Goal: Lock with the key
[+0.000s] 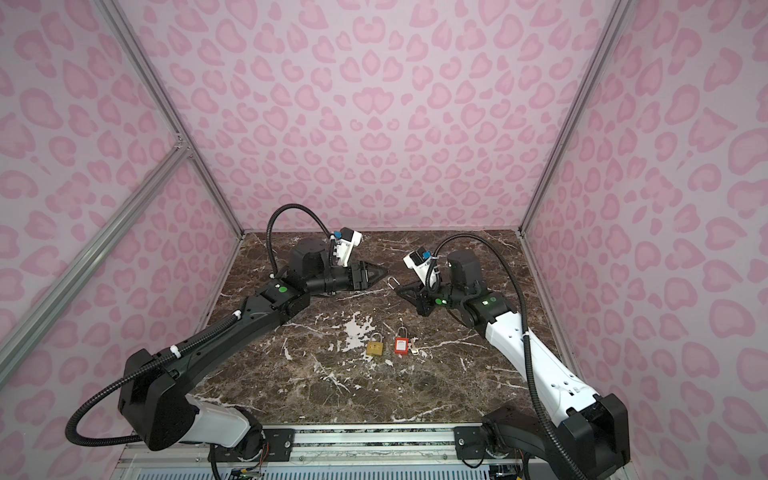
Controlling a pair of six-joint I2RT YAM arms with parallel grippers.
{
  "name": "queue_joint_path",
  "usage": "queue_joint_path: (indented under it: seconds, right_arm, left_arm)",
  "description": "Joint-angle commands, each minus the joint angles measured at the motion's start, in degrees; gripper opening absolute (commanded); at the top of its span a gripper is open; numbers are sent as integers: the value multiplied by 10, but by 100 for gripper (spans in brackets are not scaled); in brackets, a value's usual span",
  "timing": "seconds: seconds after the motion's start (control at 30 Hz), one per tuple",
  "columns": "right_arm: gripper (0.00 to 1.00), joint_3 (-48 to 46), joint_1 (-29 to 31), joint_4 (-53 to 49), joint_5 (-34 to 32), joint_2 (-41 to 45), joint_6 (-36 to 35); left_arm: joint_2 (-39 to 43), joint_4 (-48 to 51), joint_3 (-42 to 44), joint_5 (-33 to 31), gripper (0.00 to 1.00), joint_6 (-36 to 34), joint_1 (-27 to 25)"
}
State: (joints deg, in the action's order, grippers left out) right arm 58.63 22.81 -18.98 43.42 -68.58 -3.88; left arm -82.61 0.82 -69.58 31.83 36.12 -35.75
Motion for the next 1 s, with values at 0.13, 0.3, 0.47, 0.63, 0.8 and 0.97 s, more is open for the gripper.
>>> queue_joint_path:
  seconds: [0.13,0.3,0.47,0.63,0.8,0.97]
  right_arm:
    - [0,43,2,-155,30,9,-152]
    - [0,39,16,-164,31,18,-187]
    - [0,68,58,-191,4,5,-202]
    - [0,88,95,-185,1,8,-199]
    - [0,98,122,-168,4,13,-188]
    - [0,107,139,-167,2,2,-181]
  left_arm:
    - [79,44,10,54,64,-238,3]
    - [163,27,79,92,68,-378,2]
    - [186,109,69,141,69,-413,3]
    - [188,133,73,171,62,-389,2]
    - [202,124,96,159,58,-381,2]
    - [194,126,94,154,49,-369,2]
